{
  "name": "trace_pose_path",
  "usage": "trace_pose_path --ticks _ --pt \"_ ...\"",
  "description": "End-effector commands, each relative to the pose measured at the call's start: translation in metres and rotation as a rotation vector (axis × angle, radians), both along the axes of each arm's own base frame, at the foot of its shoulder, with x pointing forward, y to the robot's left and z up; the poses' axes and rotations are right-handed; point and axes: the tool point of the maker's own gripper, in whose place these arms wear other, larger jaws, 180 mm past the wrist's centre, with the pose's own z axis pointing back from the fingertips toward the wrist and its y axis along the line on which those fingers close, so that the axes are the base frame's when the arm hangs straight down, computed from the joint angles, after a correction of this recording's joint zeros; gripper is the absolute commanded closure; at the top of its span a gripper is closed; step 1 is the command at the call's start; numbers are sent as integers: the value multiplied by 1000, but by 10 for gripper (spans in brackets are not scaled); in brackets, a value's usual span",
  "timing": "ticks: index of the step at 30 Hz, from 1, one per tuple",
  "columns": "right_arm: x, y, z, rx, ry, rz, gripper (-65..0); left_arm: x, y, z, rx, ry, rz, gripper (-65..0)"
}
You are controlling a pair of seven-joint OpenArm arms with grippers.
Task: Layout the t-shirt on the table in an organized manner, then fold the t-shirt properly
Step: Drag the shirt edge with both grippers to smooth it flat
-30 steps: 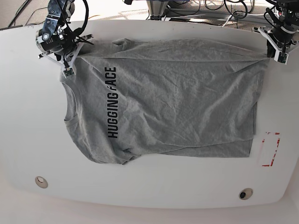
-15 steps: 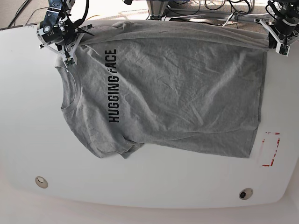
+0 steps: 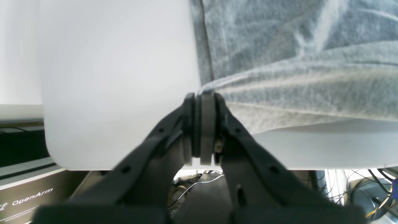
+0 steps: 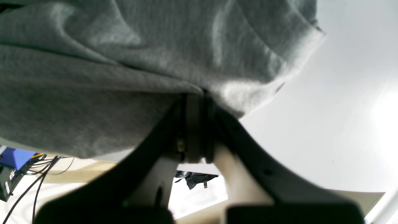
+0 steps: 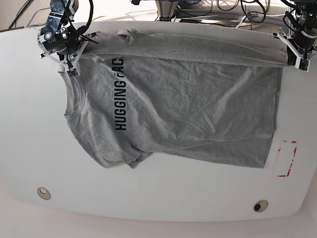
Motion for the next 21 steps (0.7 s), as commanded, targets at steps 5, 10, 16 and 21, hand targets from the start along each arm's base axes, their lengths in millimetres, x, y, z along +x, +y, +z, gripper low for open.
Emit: trace_pose_path --ticks 5,10,16,21 --pt "29 -4 18 -20 -87 7 0 26 -1 14 16 -58 -13 -10" --pt "45 -5 26 -21 -128 5 0 36 6 15 68 -31 7 -10" --pt "58 -5 33 -23 -161 5 0 51 8 24 76 -73 12 -10" --pt "70 -4 39 -19 -192 3 0 66 6 25 62 -100 12 -10"
